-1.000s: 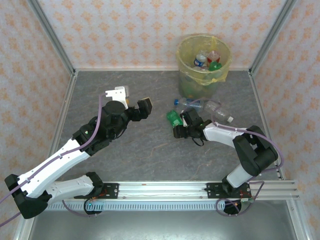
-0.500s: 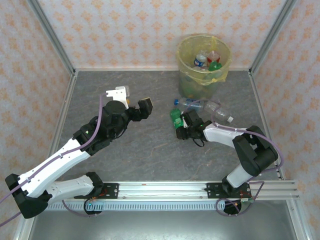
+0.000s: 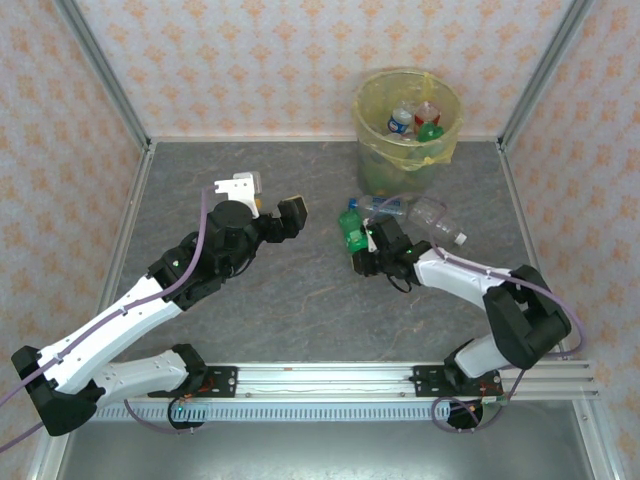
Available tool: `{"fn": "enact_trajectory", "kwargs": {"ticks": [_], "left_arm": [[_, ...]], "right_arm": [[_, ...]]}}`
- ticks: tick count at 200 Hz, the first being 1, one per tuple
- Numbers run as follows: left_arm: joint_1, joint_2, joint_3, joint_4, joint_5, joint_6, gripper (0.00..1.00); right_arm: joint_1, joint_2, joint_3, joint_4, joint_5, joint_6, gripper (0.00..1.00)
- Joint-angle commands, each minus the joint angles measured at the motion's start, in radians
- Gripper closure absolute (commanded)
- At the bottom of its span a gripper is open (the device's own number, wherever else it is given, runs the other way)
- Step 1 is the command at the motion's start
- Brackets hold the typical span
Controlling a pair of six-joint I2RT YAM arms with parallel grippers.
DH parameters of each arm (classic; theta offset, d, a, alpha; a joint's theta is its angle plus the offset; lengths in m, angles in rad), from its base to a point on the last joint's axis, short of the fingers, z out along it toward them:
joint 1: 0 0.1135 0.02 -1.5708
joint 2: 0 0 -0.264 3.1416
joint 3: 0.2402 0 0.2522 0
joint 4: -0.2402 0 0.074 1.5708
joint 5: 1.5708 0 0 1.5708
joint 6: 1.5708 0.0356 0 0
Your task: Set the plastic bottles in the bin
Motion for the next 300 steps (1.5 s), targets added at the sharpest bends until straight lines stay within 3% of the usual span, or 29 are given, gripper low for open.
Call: {"fn": "enact_trajectory", "kwargs": {"ticks": [1,104,216,300], "left_arm": [[0.009,0.004,-0.009,0.045,-0.026,-0.014,0.01],[0.008,-0.061,0.032,0.041,-0.162,-0.006,0.01],[0.008,-0.018,0.105,0.035,0.022,0.013,0.01],[0.008,0.005,0.186,0.06,0.049,0.016,0.01]], "right_arm": [[0.012,-0.061,0.065,-0.05,0.039,-0.008,0.75],[-0.003,-0.123,0.426,-0.158,0.066,0.033,0.8],[-0.252,0.099,0.908,-0.354,0.172,-0.07,0.8],[-0.362,0.32,1.16,-0.428,0.169,-0.074,0.81]]}}
